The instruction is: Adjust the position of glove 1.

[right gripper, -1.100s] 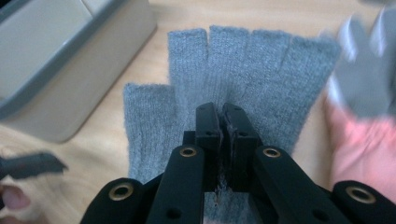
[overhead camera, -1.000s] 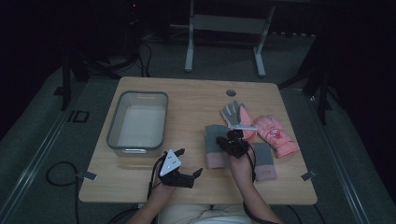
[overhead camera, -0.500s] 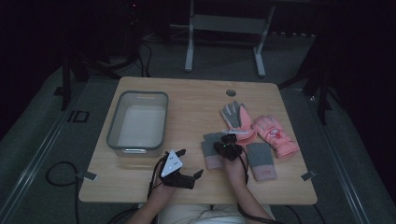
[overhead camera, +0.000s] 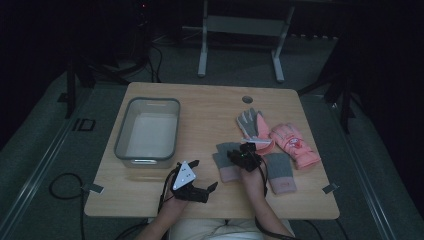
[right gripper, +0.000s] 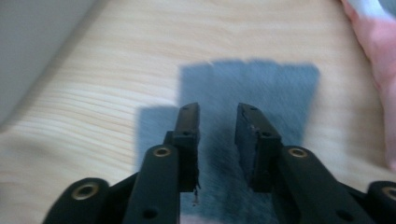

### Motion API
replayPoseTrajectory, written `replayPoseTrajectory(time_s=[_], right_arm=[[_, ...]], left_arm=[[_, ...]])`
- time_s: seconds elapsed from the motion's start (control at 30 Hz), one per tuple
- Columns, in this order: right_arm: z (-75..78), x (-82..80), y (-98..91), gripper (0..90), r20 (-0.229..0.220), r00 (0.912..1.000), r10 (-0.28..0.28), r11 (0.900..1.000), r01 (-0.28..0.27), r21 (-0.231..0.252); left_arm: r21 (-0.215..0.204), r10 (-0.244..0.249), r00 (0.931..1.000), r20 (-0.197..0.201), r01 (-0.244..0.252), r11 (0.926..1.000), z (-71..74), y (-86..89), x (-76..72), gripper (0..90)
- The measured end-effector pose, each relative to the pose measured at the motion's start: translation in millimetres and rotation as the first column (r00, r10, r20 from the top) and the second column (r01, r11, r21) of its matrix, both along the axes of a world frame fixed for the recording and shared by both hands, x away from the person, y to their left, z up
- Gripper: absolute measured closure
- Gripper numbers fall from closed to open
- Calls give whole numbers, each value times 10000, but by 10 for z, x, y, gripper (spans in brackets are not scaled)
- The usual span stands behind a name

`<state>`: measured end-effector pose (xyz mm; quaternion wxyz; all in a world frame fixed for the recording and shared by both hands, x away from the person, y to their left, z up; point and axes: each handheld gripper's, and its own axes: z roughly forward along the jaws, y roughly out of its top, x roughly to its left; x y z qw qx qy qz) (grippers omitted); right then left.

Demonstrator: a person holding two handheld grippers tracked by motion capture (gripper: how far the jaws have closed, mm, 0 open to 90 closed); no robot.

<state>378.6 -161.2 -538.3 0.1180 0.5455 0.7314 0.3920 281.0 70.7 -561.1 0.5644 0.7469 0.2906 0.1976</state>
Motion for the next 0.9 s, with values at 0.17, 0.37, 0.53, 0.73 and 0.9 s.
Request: replayPoseTrajectory(time_s=[0.17, 0.37, 0.53, 0.73, 0.9], right_arm=[[116, 39, -71, 637, 847, 9808, 1755, 9823, -1687, -820], [2, 97, -140, 643, 935, 9459, 3106, 9372, -2883, -1965], [111, 19, -267, 684, 1302, 9227, 3628, 9242, -3385, -1769], [260, -96, -608, 693, 1287, 9018, 4125, 8995, -3809, -2142], [297, -152, -1034, 687, 1276, 9086, 3977, 8964, -3552, -2650]], left_arm=[[12, -39, 10000, -3, 39, 10000, 0, -2, 0, 7], [80, -15, 10000, 30, 15, 10000, 1, -6, -3, 7], [79, 14, 10000, 27, -14, 10000, 1, -6, -4, 7], [101, 3, 10000, 55, -3, 9999, 1, -9, -4, 7], [100, 27, 10000, 38, -28, 9999, 2, -11, -3, 7]])
